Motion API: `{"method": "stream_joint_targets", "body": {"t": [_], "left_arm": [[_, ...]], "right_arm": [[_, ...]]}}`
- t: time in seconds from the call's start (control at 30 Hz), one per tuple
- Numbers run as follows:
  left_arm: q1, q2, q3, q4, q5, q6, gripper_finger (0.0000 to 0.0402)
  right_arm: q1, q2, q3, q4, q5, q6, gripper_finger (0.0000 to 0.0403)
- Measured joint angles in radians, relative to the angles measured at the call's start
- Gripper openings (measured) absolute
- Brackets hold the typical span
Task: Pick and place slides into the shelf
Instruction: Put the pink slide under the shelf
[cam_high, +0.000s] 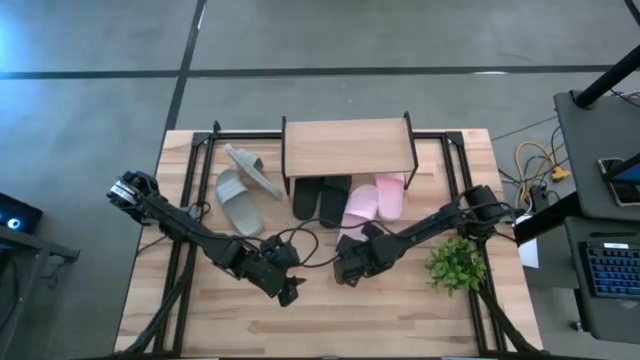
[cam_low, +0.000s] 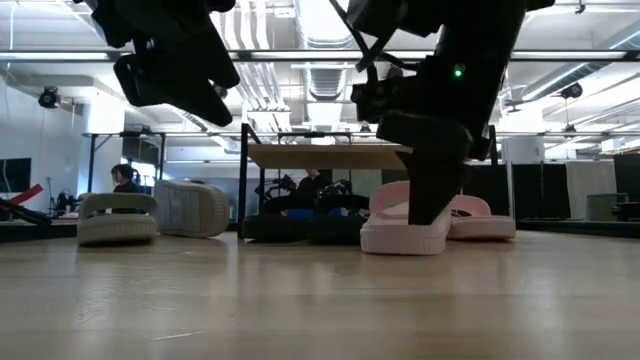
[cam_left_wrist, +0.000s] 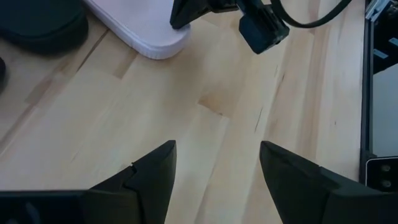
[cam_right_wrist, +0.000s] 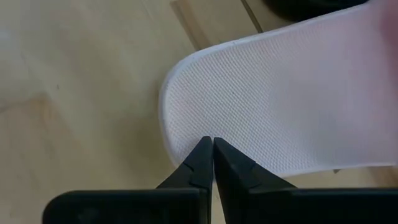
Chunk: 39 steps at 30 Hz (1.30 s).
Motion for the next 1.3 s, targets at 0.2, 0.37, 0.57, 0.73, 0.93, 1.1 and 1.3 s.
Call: {"method": "stream_joint_targets", "body": {"t": [0.2, 0.37, 0.57, 0.73, 0.93, 1.1, 1.3], "left_arm": [[0.0, 0.0, -0.001, 0.0, -0.009, 0.011, 0.0217], [0.0, 0.0, -0.002, 0.001, -0.025, 0.059, 0.0217], [0.0, 0.0, -0.002, 0.001, -0.027, 0.137, 0.0217], [0.0, 0.0, -0.006, -0.001, -0.027, 0.157, 0.0217], [0.002, 0.0, -0.006, -0.035, -0.027, 0.158, 0.0217], [0.002, 0.0, -0.015, -0.049, -0.027, 0.166, 0.0217], [0.002, 0.0, -0.015, -0.083, -0.028, 0.164, 0.0217]], "right_arm": [[0.0, -0.002, 0.0, -0.059, 0.016, 0.075, 0.0009], [-0.002, -0.044, -0.012, -0.183, 0.079, 0.154, 0.0009], [-0.014, -0.071, -0.011, -0.237, 0.098, 0.176, 0.0009], [0.014, -0.129, -0.004, -0.238, 0.033, 0.222, 0.0009], [0.077, -0.123, -0.036, -0.148, -0.181, 0.289, 0.0009], [0.062, -0.093, -0.089, 0.024, -0.173, 0.384, 0.0009], [-0.002, -0.047, -0.092, 0.048, -0.146, 0.325, 0.0009]]}}
